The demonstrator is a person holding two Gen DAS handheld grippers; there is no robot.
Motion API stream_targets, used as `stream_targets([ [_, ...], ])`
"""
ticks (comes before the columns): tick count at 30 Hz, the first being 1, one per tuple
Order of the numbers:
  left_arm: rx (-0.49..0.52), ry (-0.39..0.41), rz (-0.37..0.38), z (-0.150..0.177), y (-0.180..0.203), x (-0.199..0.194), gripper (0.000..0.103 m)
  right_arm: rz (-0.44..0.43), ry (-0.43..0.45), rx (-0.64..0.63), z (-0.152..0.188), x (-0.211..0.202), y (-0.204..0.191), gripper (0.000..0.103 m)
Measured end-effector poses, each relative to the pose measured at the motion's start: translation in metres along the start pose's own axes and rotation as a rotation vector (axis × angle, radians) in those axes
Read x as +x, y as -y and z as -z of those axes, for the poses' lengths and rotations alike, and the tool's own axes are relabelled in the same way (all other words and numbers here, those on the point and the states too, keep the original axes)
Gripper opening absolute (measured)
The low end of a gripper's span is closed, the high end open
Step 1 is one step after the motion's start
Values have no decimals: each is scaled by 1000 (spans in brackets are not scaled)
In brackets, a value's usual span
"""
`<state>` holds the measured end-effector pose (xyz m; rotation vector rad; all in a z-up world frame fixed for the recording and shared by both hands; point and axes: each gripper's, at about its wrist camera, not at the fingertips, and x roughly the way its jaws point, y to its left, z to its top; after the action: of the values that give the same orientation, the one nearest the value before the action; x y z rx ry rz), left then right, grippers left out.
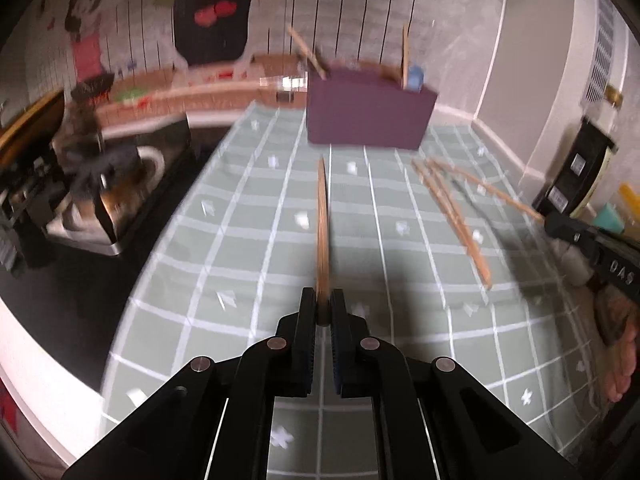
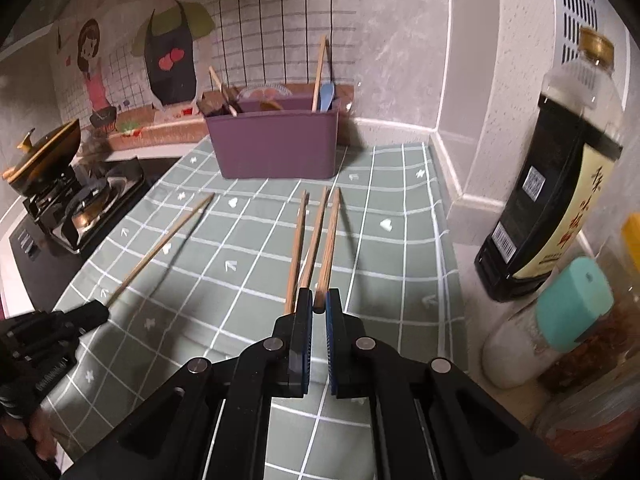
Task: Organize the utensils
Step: 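Grasp chopsticks with the right gripper while the left gripper grasps a single chopstick, then lift the chopsticks with both grippers and lower them into the purple caddy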
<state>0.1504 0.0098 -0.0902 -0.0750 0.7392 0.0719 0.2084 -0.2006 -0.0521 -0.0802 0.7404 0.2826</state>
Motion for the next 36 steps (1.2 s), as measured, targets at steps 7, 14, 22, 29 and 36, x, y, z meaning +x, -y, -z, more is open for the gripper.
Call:
stream_targets([
  [7, 15, 123, 8, -47, -7, -29, 7, 39, 78, -6, -24, -19, -3, 6],
  [14, 47, 222, 24, -92, -11, -50, 7, 93, 168, -8, -58, -39, -5, 6],
  [22, 15, 255, 85, -130, -22, -60, 7, 164, 243, -26, -100, -58, -9, 6],
  [29, 6, 258, 138, -154, -27, -66, 7, 150, 238, -12, -130, -67, -9, 6],
  [36, 37, 307, 224, -205, -24, -96, 7, 113, 269, -14, -169, -95, -12, 6],
])
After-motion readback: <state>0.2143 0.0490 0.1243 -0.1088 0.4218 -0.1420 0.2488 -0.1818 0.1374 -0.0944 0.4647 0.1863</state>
